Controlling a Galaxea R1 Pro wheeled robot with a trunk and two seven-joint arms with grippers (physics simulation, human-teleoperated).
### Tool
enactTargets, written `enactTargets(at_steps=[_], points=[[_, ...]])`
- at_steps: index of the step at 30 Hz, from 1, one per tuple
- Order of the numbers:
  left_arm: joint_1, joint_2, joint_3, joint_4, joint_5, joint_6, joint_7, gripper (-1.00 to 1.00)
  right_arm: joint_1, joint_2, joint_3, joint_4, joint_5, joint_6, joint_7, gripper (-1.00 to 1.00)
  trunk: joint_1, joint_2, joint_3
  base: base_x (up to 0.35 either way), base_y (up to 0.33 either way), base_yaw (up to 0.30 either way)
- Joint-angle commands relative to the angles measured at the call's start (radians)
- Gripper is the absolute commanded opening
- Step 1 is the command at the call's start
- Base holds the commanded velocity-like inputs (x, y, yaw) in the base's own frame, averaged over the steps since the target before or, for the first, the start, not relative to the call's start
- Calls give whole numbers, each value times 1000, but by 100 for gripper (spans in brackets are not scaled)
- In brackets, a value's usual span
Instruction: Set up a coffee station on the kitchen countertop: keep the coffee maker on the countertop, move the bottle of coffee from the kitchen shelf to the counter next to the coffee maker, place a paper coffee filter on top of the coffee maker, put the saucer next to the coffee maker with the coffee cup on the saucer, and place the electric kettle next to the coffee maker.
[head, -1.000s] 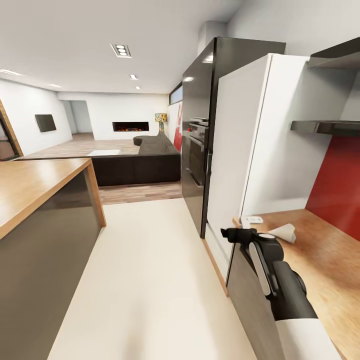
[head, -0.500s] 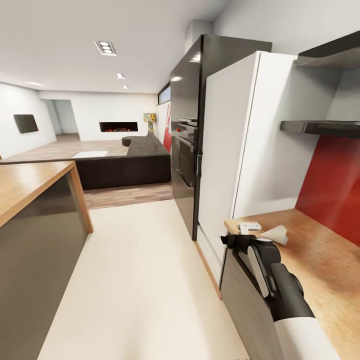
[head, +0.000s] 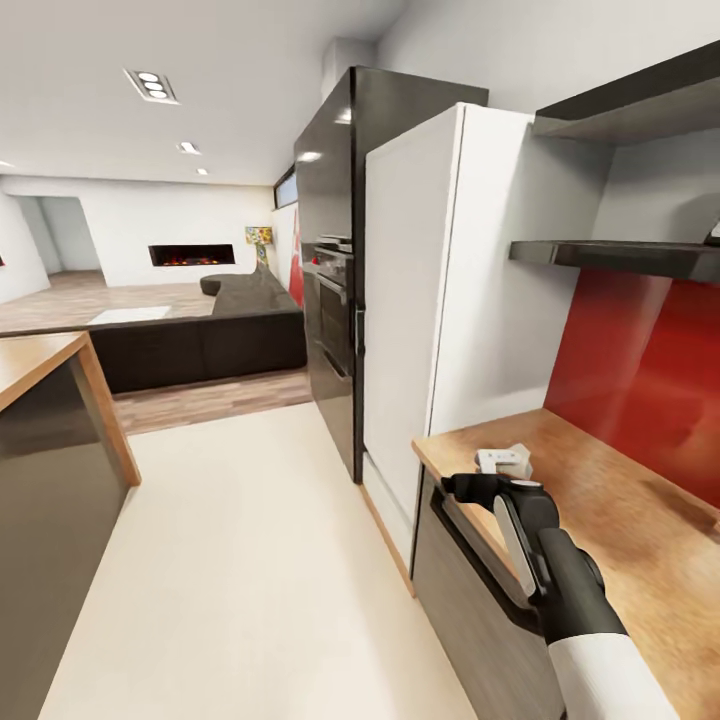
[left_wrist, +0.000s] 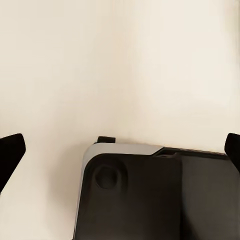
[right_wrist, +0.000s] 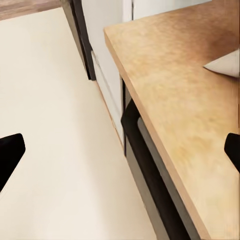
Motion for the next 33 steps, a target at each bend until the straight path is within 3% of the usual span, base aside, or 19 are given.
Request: enactTargets(at_steps=[1, 6, 10, 13, 21, 33], points=[[0, -1, 6, -1, 1, -2, -2, 100, 0, 0, -1, -1, 0, -12, 1, 100, 1, -2, -2, 77, 0, -31], [0, -1, 6, -1, 1, -2, -2, 100, 0, -2, -1, 9, -1, -151, 2, 100, 1, -2, -2, 31, 0, -13], [0, -1, 7, -1, 1, -2, -2, 100, 0, -43, -1, 39, -3, -262, 3, 100, 1, -2, -2, 5, 0, -2], [0, -1, 7, -1, 1, -2, -2, 100, 0, -60, -1, 53, -4, -276, 3, 100, 1, -2, -2, 0, 0, 0], [0, -1, 7, -1, 2, -2, -2, 100, 0, -66, -5, 58, -3, -281, 3, 100, 1, -2, -2, 0, 0, -15], [0, -1, 7, -1, 1, -2, -2, 100, 0, -66, -5, 58, -2, -282, 2, 100, 1, -2, -2, 0, 0, -260]])
